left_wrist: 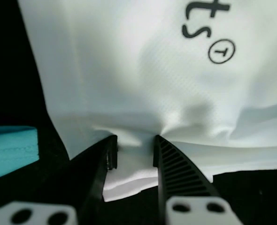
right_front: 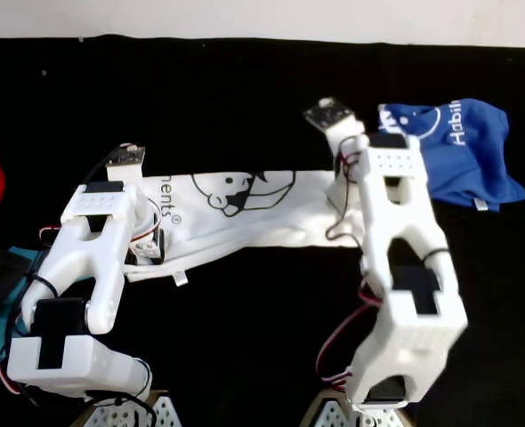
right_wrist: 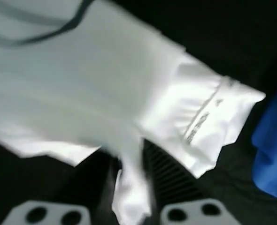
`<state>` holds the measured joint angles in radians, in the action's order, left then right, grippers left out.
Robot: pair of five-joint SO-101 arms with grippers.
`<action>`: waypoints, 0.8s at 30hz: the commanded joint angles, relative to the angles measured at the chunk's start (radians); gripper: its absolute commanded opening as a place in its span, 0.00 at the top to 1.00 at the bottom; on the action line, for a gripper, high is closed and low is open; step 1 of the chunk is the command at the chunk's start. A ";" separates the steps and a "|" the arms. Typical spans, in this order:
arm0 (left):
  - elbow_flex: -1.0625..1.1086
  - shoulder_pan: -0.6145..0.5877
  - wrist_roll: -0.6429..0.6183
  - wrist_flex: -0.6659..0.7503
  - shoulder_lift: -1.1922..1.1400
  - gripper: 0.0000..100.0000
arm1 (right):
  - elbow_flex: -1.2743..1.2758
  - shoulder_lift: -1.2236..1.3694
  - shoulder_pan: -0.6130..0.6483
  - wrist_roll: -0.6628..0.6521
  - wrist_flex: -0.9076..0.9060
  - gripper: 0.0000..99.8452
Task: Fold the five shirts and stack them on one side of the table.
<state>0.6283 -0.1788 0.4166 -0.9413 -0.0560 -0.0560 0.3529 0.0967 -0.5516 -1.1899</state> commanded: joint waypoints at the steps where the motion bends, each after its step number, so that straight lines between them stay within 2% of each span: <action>1: -0.008 0.008 -0.005 0.015 -0.010 0.86 | -0.145 0.050 -0.027 0.126 -0.005 0.77; 6: -0.007 0.008 -0.005 0.015 -0.010 0.86 | -0.191 0.048 -0.058 0.221 -0.018 0.78; 15: -0.007 0.008 -0.005 0.015 -0.007 0.86 | -0.203 -0.151 -0.062 0.216 -0.242 0.78; 20: -0.007 0.010 -0.005 0.018 -0.005 0.86 | -0.197 -0.185 -0.005 0.097 -0.354 0.93; 24: -0.007 0.010 -0.005 0.018 -0.005 0.86 | -0.105 -0.147 -0.012 0.080 -0.282 0.99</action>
<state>0.6283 -0.1788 0.4166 -0.9413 -0.0560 -0.1956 0.2240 0.0829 -0.4519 -1.5106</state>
